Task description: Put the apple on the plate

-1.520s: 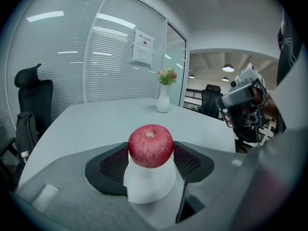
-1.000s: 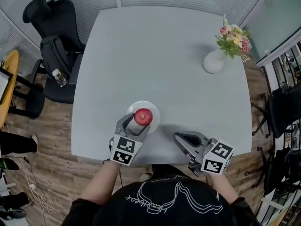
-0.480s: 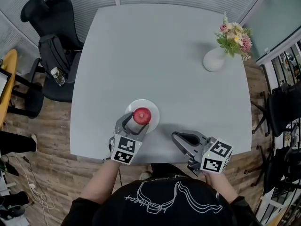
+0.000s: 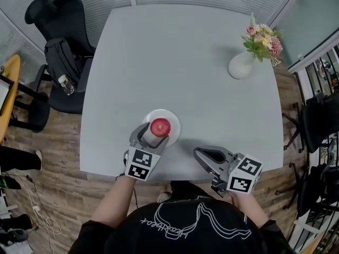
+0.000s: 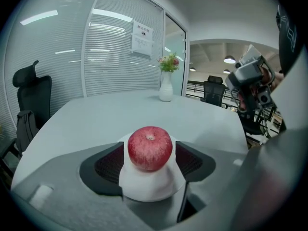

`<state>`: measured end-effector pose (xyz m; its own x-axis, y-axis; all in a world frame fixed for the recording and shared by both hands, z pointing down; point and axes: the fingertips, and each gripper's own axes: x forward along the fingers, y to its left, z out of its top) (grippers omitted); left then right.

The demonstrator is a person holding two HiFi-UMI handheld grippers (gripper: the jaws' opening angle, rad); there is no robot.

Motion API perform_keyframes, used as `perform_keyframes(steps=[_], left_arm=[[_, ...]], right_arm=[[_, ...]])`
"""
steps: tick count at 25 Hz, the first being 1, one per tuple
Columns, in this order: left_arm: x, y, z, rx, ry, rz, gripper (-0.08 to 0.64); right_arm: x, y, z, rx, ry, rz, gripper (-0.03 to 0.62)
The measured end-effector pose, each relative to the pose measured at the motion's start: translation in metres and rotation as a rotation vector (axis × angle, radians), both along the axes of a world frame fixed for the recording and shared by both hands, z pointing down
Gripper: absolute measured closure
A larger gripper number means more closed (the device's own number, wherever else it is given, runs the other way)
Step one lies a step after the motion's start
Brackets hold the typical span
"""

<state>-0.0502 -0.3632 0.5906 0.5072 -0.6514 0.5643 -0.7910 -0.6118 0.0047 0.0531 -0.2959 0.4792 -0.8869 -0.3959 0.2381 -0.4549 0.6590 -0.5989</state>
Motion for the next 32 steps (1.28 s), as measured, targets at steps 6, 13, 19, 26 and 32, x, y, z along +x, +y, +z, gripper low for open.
perform_keyframes(steps=[6,13,19,26,32], left_arm=[[-0.005,0.008,-0.024,0.009,0.059,-0.020,0.233],[-0.015,0.036,-0.073,0.003,0.172,-0.050,0.235],[-0.017,0.071,-0.122,0.032,0.260,-0.025,0.250],[-0.012,0.124,-0.182,0.068,0.400,0.030,0.358],[-0.011,0.164,-0.202,0.041,0.485,0.060,0.496]], right_arm=[[0.001,0.006,-0.010,0.024,-0.006,0.011,0.583],[-0.008,0.023,-0.028,0.089,-0.003,0.002,0.583],[-0.019,0.048,-0.044,0.147,0.010,-0.010,0.583],[-0.029,0.077,-0.064,0.196,-0.005,-0.014,0.583],[-0.038,0.101,-0.077,0.247,0.017,-0.033,0.583]])
